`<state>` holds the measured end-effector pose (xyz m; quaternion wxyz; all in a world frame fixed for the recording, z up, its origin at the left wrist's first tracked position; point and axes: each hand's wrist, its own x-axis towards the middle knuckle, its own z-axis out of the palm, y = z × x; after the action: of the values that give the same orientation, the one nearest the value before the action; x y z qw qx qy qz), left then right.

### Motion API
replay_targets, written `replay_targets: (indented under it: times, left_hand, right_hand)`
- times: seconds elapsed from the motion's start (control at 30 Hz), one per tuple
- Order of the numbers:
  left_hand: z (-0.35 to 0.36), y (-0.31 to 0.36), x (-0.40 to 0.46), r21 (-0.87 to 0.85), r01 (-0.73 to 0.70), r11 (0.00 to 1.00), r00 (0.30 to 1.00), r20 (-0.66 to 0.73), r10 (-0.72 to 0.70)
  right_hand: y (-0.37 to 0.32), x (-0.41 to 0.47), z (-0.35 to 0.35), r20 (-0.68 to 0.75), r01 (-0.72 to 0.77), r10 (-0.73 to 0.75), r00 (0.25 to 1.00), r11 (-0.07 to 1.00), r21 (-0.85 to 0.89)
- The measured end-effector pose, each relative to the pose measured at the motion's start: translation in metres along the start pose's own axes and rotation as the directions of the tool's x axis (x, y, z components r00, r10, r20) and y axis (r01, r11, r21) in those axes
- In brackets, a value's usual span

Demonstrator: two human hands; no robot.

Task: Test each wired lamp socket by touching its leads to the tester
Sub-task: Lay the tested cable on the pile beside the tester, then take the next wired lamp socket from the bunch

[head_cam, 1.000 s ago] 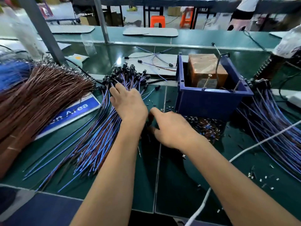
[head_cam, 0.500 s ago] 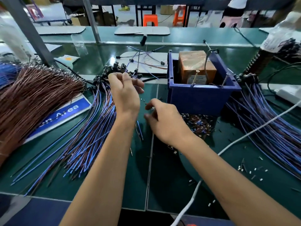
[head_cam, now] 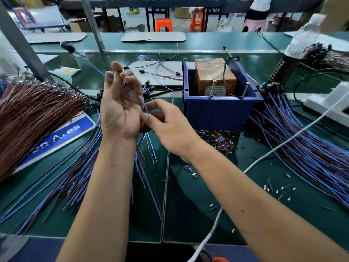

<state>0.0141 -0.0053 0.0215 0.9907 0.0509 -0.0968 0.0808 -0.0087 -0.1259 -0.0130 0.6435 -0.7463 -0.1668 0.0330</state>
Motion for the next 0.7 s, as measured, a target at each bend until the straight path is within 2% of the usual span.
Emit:
replay_targets:
  times: [0.07,0.23,0.37,0.47,0.6,0.7]
  left_hand:
    - [-0.004,0.003,0.000,-0.029,0.019,0.999,1.000,0.012,-0.018]
    - [-0.008,0.009,0.003,-0.022,0.008,1.000,1.000,0.024,-0.007]
    - [-0.012,0.016,0.006,0.023,0.004,1.000,1.000,0.014,-0.004]
    - [-0.016,0.024,0.007,0.116,-0.027,0.993,0.999,-0.033,0.031]
    - [-0.018,0.032,0.007,0.158,-0.089,0.983,0.993,-0.062,0.100]
    - [-0.016,0.030,0.005,0.263,-0.121,0.957,0.988,-0.060,0.141]
  right_hand:
    - [-0.002,0.001,-0.003,0.017,0.008,-0.008,1.000,1.000,-0.002]
    - [-0.020,0.002,-0.031,-0.041,0.112,-0.120,0.992,0.981,-0.161]
    - [-0.030,-0.007,-0.071,0.064,0.136,-0.123,0.990,0.947,-0.290]
    - [-0.021,-0.022,-0.106,0.088,0.128,-0.099,0.991,0.893,-0.432]
    - [0.005,-0.047,-0.147,0.024,0.064,-0.062,0.998,0.811,-0.581]
    - [0.028,-0.059,-0.166,-0.123,-0.023,-0.070,0.990,0.779,-0.626]
